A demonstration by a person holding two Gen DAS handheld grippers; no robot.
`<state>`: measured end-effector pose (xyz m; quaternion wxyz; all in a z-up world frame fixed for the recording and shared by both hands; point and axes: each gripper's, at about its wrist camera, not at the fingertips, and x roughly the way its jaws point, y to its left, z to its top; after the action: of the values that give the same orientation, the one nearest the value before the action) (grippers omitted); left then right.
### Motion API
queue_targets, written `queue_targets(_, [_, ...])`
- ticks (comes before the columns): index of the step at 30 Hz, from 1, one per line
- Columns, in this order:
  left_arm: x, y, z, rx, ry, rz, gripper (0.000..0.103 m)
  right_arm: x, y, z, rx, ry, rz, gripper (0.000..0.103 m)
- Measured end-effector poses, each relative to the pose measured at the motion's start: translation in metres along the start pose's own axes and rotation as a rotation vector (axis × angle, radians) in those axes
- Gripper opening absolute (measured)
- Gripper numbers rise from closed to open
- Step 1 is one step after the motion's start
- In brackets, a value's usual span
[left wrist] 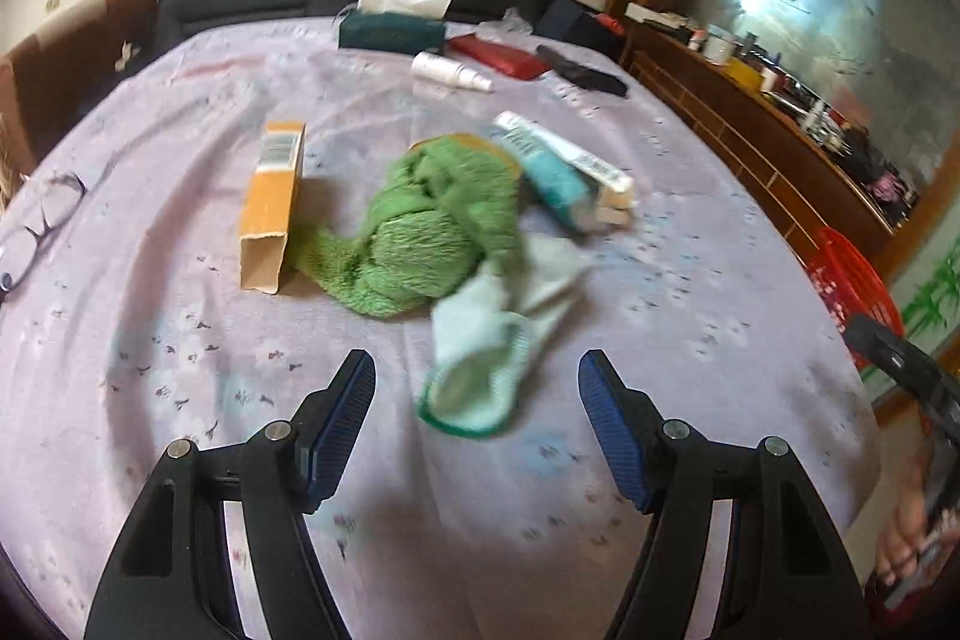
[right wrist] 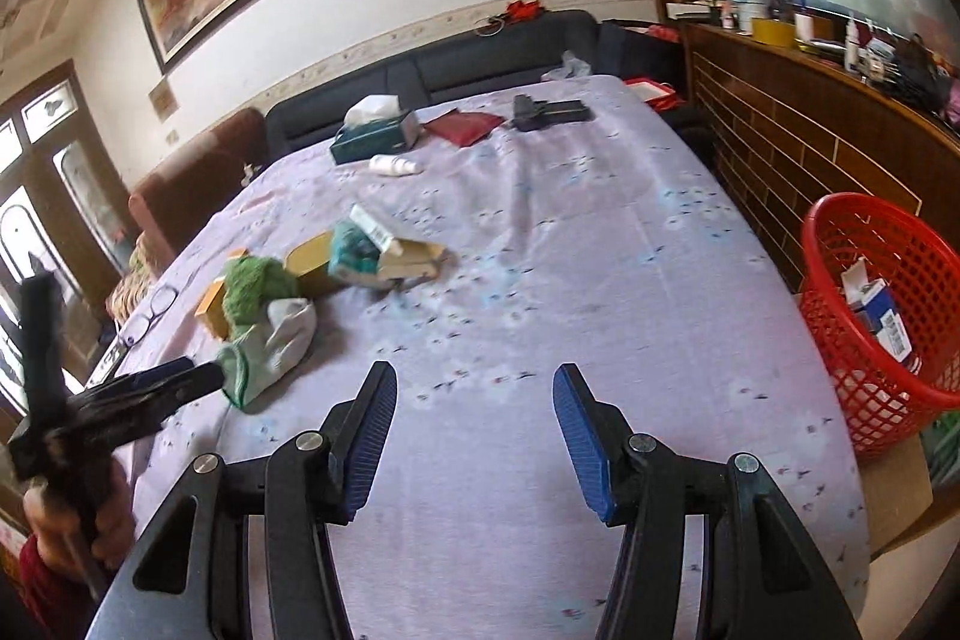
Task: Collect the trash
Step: 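Grasp the white sock with the left tool while the right tool grasps the white toothpaste box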
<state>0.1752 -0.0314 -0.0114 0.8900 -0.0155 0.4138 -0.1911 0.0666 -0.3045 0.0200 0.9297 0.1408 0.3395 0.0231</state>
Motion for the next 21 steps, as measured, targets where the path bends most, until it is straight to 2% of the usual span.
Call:
queue_targets(3, [0.023, -0.007, 0.005, 0.014, 0.039, -0.02, 0.069, -0.001, 0.006, -0.001, -0.021, 0.003, -0.008, 0.059])
queue_targets(8, [0.045, -0.021, 0.017, 0.007, 0.069, 0.003, 0.069, -0.002, 0.002, 0.0, -0.017, 0.009, -0.017, 0.059])
queue_targets(10, [0.053, -0.024, 0.022, 0.007, 0.074, 0.027, 0.06, -0.003, 0.0, 0.0, -0.016, 0.01, -0.018, 0.059])
queue_targets(12, [0.058, -0.025, 0.022, 0.004, 0.082, 0.038, 0.042, -0.002, -0.001, 0.002, -0.015, 0.014, -0.015, 0.059])
queue_targets(15, [0.05, -0.025, 0.02, 0.021, 0.053, 0.041, 0.025, 0.004, -0.002, 0.009, -0.004, 0.036, 0.03, 0.059])
queue_targets(21, [0.02, -0.022, -0.003, 0.048, -0.001, 0.027, 0.021, 0.034, 0.008, 0.043, -0.026, 0.098, 0.104, 0.059])
